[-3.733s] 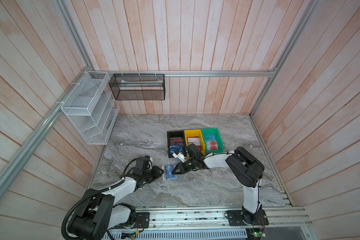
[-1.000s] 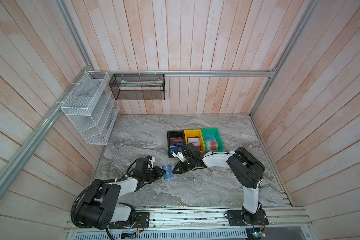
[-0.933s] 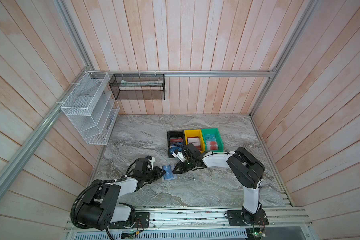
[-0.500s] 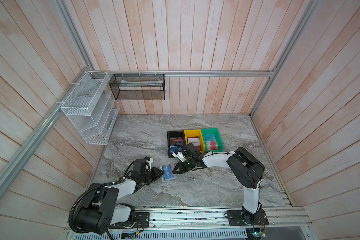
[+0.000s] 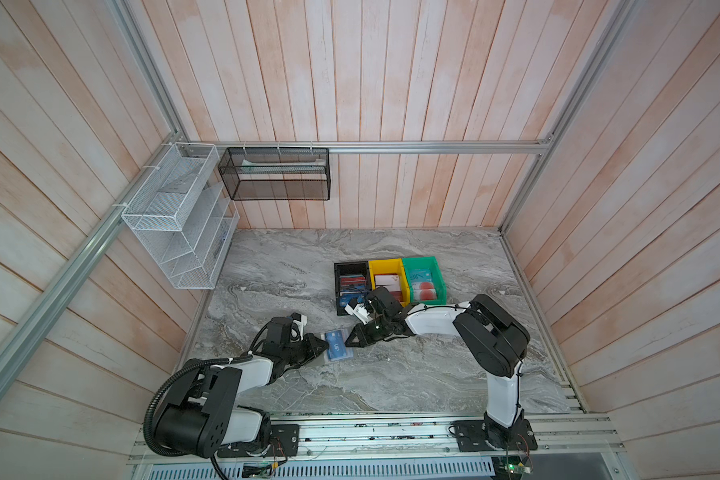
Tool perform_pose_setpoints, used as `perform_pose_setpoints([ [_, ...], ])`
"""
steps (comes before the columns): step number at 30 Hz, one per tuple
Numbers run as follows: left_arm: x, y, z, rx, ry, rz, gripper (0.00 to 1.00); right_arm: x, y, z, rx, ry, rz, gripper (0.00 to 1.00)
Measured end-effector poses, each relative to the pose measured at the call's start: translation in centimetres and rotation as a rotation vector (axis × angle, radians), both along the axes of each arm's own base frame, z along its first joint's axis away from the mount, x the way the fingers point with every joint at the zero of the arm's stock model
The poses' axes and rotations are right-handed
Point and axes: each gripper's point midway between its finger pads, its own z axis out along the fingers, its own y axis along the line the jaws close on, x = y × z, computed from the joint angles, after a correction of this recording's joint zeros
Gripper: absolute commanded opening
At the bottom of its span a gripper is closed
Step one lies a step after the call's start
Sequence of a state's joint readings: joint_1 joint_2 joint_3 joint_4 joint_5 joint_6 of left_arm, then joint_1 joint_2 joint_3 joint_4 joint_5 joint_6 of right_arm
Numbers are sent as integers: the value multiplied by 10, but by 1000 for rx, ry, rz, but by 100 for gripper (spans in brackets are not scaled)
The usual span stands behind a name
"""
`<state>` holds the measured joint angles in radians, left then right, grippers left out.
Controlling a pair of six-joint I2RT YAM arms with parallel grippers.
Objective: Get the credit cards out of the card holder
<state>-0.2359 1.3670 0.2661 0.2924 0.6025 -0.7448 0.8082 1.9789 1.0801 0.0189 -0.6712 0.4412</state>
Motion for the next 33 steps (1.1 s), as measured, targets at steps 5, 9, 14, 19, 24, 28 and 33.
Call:
perform_pose_setpoints([
  [5,0,0,-1,-2,3,-2,14,0,0,0,1,-1,0,18],
  [9,0,-1,-1,-5,3,-5,14,0,0,0,2,-1,0,18],
  [14,0,-1,-1,-5,3,-5,14,0,0,0,4,-1,2,18],
  [19,0,-1,0,-5,2,-5,14,0,0,0,4,-1,2,18],
  [24,-2,0,2,-1,3,-3,14,0,0,0,5,0,2,18],
  [28,-3,0,2,2,5,-3,14,0,1,0,5,0,3,18],
  [33,-3,1,1,4,6,-2,14,0,1,0,6,3,3,18],
])
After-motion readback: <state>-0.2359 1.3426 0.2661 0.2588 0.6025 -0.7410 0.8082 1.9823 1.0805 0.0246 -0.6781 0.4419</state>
